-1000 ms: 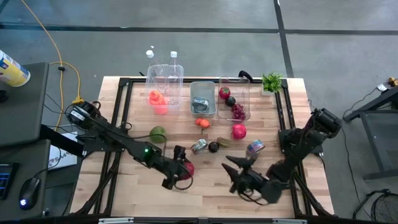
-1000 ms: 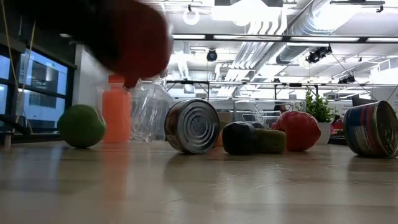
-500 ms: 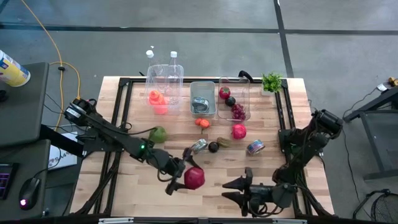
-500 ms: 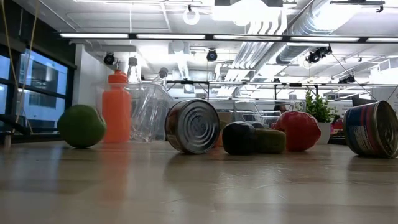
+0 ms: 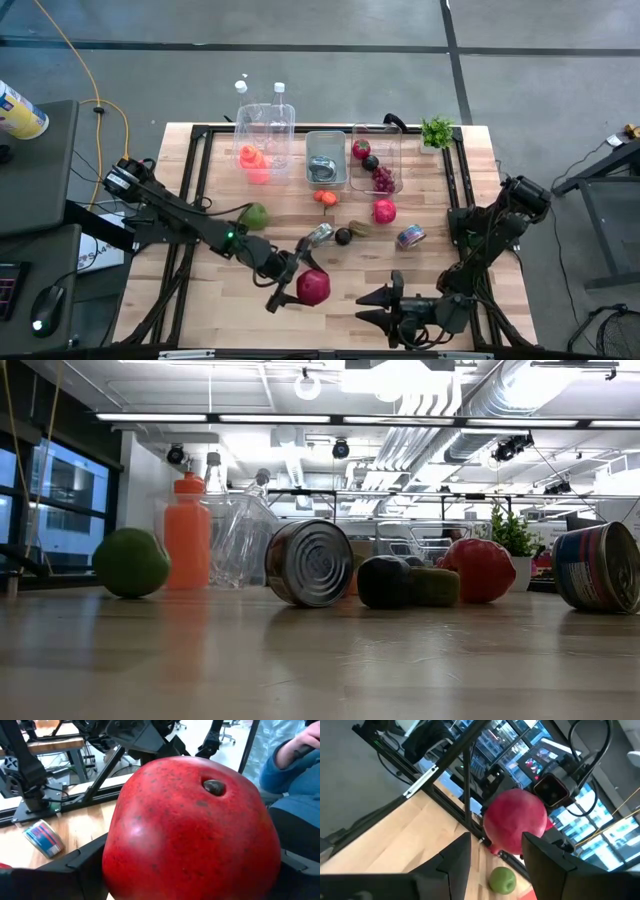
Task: Pick & Place Food Item
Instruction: Put the pomegranate into the transparent bin
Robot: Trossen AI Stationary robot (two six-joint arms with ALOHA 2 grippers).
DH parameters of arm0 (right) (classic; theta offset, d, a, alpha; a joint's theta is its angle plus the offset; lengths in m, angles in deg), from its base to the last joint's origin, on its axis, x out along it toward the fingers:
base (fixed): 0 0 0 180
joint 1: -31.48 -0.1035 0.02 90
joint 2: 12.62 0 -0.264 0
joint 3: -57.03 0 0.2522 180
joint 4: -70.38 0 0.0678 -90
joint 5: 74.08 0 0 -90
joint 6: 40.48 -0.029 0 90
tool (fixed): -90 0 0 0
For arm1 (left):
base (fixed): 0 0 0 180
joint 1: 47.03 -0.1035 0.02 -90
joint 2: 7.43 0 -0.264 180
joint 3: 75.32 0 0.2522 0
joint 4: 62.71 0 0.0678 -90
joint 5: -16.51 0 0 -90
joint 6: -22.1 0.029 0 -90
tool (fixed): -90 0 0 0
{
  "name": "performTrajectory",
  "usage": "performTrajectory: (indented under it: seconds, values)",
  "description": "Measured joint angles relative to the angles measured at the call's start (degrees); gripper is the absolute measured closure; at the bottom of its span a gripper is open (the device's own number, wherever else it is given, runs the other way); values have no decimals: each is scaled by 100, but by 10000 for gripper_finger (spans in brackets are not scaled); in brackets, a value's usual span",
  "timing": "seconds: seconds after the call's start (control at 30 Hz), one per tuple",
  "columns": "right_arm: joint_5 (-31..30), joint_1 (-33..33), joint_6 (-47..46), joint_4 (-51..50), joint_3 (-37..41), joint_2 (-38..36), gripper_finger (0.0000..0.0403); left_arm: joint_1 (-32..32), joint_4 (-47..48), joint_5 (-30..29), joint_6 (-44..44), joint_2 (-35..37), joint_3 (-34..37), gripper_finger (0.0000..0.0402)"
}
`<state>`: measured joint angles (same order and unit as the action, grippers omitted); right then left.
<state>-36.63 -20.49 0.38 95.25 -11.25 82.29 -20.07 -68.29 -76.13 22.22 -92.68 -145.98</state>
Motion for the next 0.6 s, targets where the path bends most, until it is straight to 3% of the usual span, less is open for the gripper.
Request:
performTrajectory:
  seconds: [0.23, 0.6]
  values:
    - [20, -50, 548, 86, 0, 0, 235, -32, 0, 0, 24, 0, 0, 64]
    - [457, -216, 645, 64, 4, 0, 188, -33, 13, 15, -2, -2, 0, 60]
